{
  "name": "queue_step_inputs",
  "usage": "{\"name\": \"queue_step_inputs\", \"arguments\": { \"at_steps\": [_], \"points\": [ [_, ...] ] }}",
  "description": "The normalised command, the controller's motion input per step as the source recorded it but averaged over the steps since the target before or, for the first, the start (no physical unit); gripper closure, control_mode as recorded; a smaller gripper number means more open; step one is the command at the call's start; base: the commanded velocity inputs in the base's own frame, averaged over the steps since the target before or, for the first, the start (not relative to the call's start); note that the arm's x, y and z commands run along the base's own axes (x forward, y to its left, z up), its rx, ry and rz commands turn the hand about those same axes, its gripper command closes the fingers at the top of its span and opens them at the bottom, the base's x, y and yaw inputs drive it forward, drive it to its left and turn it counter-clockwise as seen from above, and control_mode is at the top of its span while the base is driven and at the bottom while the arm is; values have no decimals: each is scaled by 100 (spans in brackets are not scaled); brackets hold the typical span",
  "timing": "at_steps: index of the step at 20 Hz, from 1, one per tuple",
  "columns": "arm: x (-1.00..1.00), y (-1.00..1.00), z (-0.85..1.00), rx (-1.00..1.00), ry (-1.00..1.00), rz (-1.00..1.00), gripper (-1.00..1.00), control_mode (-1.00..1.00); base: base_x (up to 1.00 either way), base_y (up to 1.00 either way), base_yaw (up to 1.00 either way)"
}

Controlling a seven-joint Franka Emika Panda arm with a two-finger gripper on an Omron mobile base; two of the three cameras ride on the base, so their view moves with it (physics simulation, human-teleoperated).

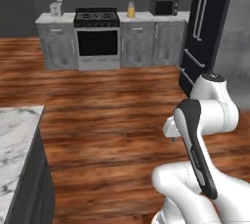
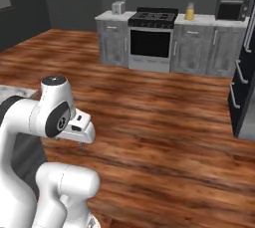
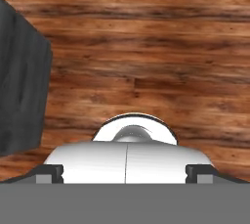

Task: There is a tray on the dining counter. Grab the cup, mug, and pitcher and place them on the tray. The pitcher may be placed next to the tray if it cannot fit the tray.

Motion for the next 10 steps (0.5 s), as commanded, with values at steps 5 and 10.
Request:
{"name": "queue_step_inputs", "arguments": {
  "at_steps": [5, 10],
  "points": [
    [0, 0, 0, 0, 0, 0, -100, 100, 100, 0, 0],
    [0, 0, 0, 0, 0, 0, -100, 100, 100, 0, 0]
  ]
}}
